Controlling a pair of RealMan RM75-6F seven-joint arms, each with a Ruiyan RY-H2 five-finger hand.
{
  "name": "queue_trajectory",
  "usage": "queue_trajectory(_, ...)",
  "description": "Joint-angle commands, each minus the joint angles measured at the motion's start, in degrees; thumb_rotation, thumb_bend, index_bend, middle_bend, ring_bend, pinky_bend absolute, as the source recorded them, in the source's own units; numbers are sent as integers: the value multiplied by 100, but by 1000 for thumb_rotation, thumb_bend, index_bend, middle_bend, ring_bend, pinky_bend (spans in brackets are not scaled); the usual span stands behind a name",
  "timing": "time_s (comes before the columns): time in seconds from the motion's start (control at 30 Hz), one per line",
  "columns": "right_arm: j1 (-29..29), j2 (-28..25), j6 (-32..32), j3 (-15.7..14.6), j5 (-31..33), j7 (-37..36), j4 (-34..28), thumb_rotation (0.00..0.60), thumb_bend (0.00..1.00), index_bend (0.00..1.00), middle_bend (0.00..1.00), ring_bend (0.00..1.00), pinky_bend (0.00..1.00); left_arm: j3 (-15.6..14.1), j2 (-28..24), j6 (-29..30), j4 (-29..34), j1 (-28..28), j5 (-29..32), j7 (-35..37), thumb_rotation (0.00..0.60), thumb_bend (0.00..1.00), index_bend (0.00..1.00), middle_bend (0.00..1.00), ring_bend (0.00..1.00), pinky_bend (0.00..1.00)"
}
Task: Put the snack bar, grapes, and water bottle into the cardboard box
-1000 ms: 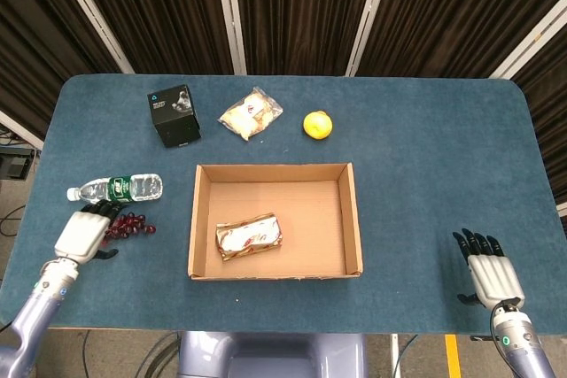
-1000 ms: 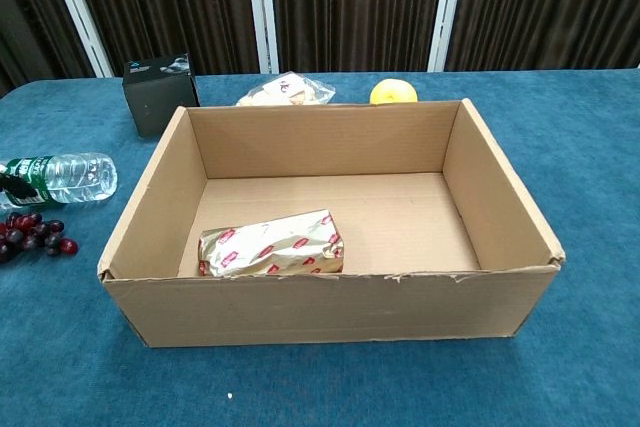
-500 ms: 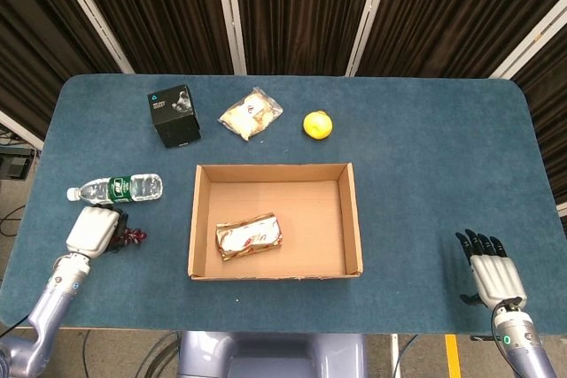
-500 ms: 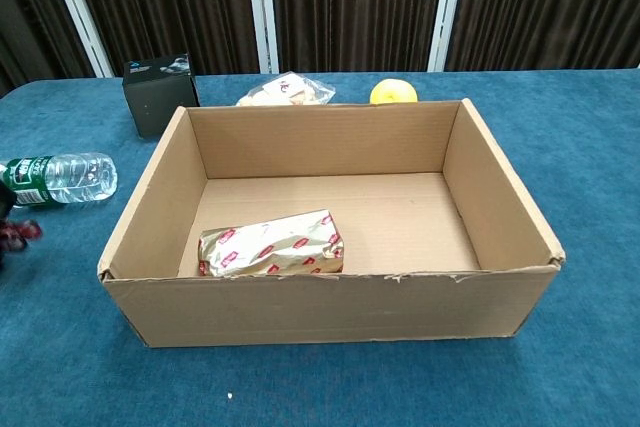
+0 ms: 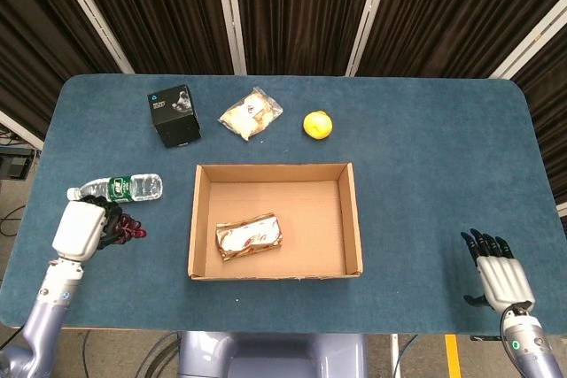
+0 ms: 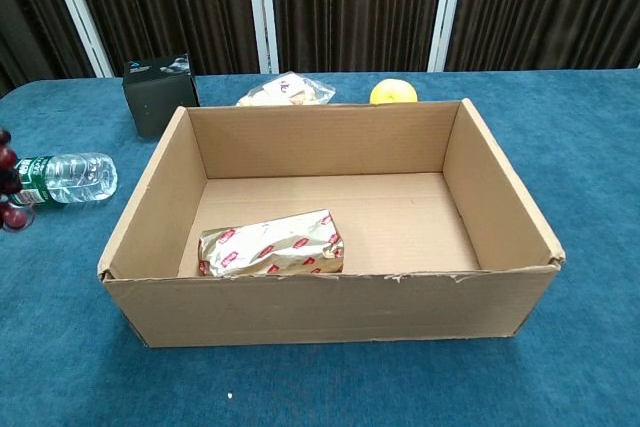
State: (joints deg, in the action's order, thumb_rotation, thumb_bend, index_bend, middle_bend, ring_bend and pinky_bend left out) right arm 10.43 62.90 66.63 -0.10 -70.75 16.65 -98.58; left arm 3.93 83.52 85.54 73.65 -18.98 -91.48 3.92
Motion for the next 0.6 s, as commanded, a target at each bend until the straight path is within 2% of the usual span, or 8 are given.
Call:
queue_trajectory(0.03, 10, -65, -44, -18, -84, -147, -23, 600, 3, 0, 0, 0, 0, 302, -580, 358, 1413, -159, -403, -316, 600, 653, 897, 791, 650, 621)
queue_trajectory(0.2, 6, -143, -42, -42, -218, -318, -4, 600, 3, 0, 0, 0, 0, 752, -547, -84, 2530, -618, -224, -880, 600, 641, 907, 791, 651, 618)
queue_trajectory(0.37, 18, -210, -84, -52, -286, -490, 4, 600, 3, 0, 0, 0, 0, 1102, -122, -626, 2868, -1128, 75, -1516, 600, 614, 906, 782, 645, 612)
queue_trajectory(0.4, 15, -233, -86, -44, -286, -553, 8, 600, 3, 0, 0, 0, 0, 1173, 35, -781, 2851, -1272, 167, -1650, 600, 574, 869, 757, 634, 603)
queue_trajectory(0.47, 1, -284, -60, -22, -290, -670, 27, 600, 3, 0, 0, 0, 0, 1239, 311, -1094, 2729, -1504, 400, -1975, 600, 437, 638, 610, 577, 572)
queue_trajectory(0.5, -4, -304, -41, -4, -286, -721, 37, 600, 3, 0, 0, 0, 0, 1216, 413, -1314, 2671, -1607, 556, -2152, 600, 332, 416, 436, 502, 528)
queue_trajectory(0.53, -9, -321, -29, 5, -287, -762, 46, 600, 3, 0, 0, 0, 0, 1188, 472, -1516, 2654, -1680, 726, -2287, 600, 229, 215, 257, 393, 470)
queue_trajectory(0.6, -19, -347, -18, 12, -290, -823, 56, 600, 3, 0, 0, 0, 0, 1091, 471, -1874, 2681, -1765, 992, -2415, 600, 82, 0, 16, 150, 341)
